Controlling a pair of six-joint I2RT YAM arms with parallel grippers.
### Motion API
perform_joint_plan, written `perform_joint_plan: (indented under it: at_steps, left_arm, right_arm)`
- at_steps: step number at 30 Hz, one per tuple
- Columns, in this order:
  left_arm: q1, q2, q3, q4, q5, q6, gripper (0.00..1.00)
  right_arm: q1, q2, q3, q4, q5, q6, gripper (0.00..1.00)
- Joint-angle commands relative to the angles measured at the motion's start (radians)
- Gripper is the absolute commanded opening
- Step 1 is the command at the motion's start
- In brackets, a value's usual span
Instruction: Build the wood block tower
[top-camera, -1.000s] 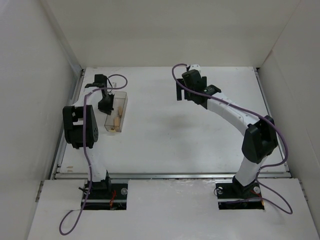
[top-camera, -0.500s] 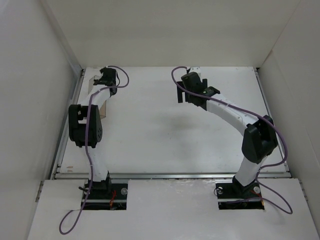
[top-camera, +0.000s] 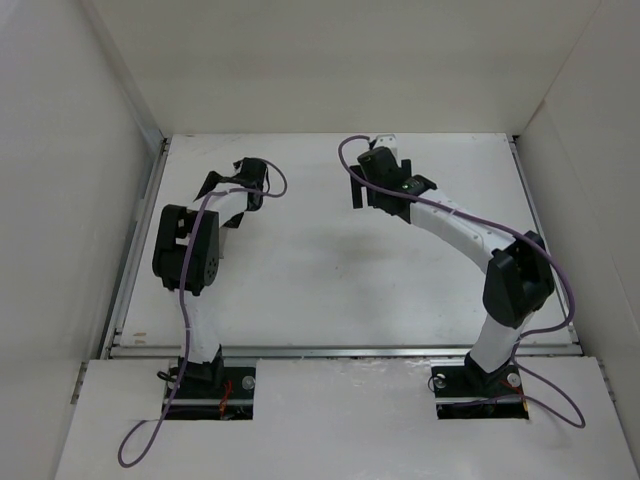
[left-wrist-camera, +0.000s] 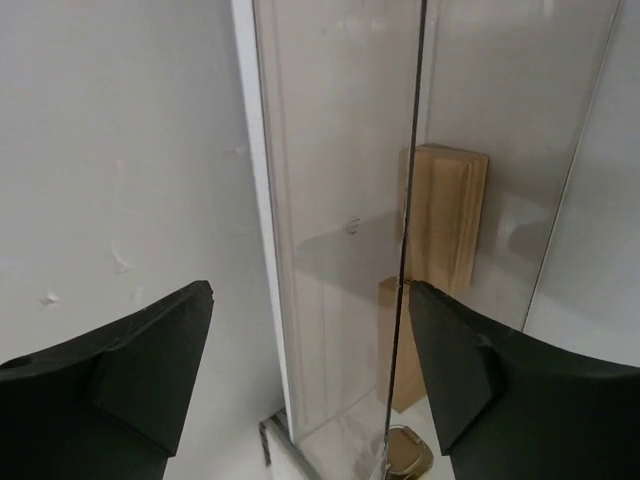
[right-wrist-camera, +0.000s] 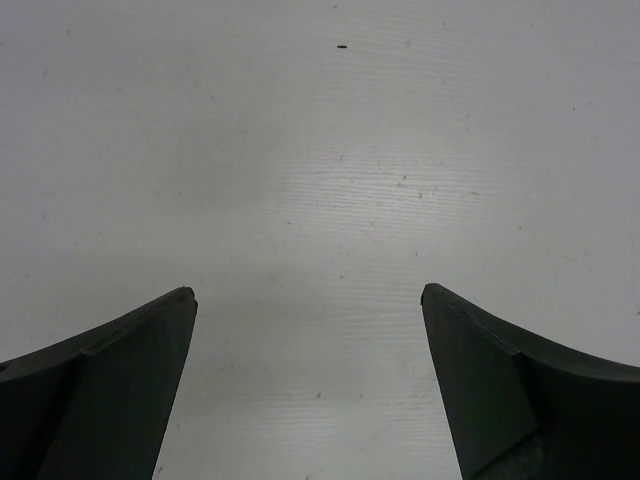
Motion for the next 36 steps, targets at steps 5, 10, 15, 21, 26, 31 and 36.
perform_joint_plan:
  at_steps: [5,10,15,21,26,31,36]
  left_arm:
    - [0.007,-0.140,0.073,-0.127,0.205,-0.084,1.00]
    - [0.039,-0.184,0.073,-0.117,0.339,-0.094,1.00]
    - [0.082,-0.129,0.148,-0.186,0.432,-0.169,1.00]
    - [0.195,-0.046,0.228,-0.235,0.636,-0.216,1.00]
    - [0.215,-0.014,0.242,-0.247,0.802,-0.178,0.95]
    - [0.224,0.007,0.253,-0.267,0.883,-0.163,0.76]
    - [0.235,0.029,0.262,-0.279,0.899,-0.163,0.27]
  right_arm:
    - [0.025,-0.017,-0.004,-0.009,0.029,0.008,1.00]
    - [0.034,-0.007,-0.004,-0.009,0.019,0.008,1.00]
    - [0.034,0.022,0.016,-0.009,0.010,0.008,1.00]
    - [0.034,0.033,0.025,-0.018,0.010,-0.012,1.00]
    - [0.034,0.011,-0.001,0.028,0.010,-0.032,1.00]
    - [0.034,0.011,-0.001,0.028,0.010,-0.032,1.00]
    - [0.034,0.011,-0.001,0.019,0.030,-0.032,1.00]
